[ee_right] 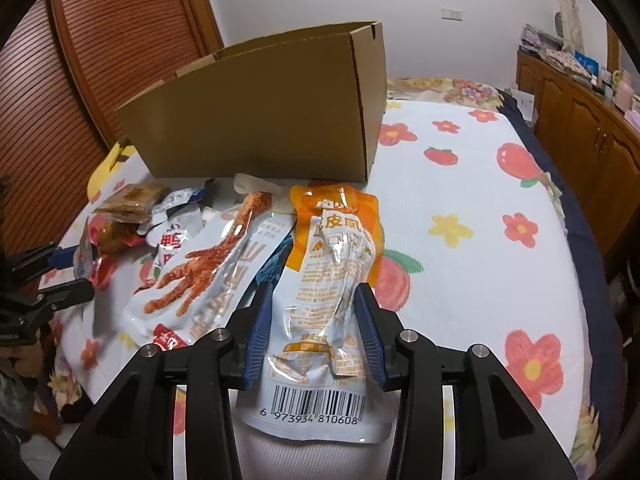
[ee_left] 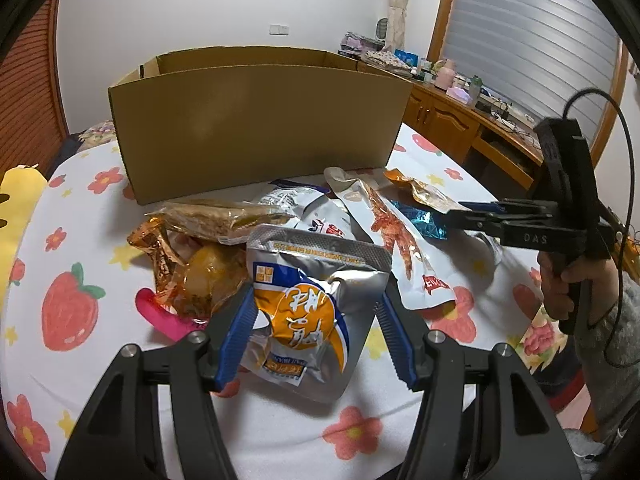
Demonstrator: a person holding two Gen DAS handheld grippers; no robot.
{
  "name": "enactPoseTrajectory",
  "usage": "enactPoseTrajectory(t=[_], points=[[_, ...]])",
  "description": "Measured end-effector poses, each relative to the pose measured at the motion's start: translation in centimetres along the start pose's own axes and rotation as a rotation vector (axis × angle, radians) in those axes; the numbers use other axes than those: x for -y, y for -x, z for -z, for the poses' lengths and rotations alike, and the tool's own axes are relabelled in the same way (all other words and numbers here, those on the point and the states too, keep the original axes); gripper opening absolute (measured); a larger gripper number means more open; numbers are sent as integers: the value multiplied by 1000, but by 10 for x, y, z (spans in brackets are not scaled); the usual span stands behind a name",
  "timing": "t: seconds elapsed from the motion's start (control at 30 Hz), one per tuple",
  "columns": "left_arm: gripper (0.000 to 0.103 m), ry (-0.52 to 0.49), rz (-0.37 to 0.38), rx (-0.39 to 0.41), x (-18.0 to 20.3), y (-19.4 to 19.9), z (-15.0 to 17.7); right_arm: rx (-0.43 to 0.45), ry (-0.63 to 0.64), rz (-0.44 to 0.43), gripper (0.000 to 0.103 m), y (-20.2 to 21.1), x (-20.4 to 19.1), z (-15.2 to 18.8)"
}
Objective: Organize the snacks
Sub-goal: 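Close the left tool on the silver pouch while the right tool grasps the orange-white pack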
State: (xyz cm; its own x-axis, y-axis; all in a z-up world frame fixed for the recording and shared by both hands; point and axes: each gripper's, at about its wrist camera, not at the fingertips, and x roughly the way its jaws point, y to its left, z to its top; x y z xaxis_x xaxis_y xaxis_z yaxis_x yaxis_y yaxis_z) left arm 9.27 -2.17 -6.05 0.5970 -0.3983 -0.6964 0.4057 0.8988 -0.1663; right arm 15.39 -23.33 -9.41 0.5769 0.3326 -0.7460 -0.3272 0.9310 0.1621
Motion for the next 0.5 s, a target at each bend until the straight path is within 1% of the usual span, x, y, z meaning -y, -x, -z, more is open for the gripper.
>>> enactPoseTrajectory(t=[0.13,0.3,0.43,0.5], points=[[60,2,-3,7,1,1,-2,7,-9,-4,41,4,-1,4],[60,2,-4,4,2,1,-2,25,-27,-36,40,10,-2,6],[60,6,-2,2,2,-1,-3,51,-14,-46,40,18,-8,6],[60,4,-2,0,2,-1,-2,43,-1,-43,40,17,-11,6]])
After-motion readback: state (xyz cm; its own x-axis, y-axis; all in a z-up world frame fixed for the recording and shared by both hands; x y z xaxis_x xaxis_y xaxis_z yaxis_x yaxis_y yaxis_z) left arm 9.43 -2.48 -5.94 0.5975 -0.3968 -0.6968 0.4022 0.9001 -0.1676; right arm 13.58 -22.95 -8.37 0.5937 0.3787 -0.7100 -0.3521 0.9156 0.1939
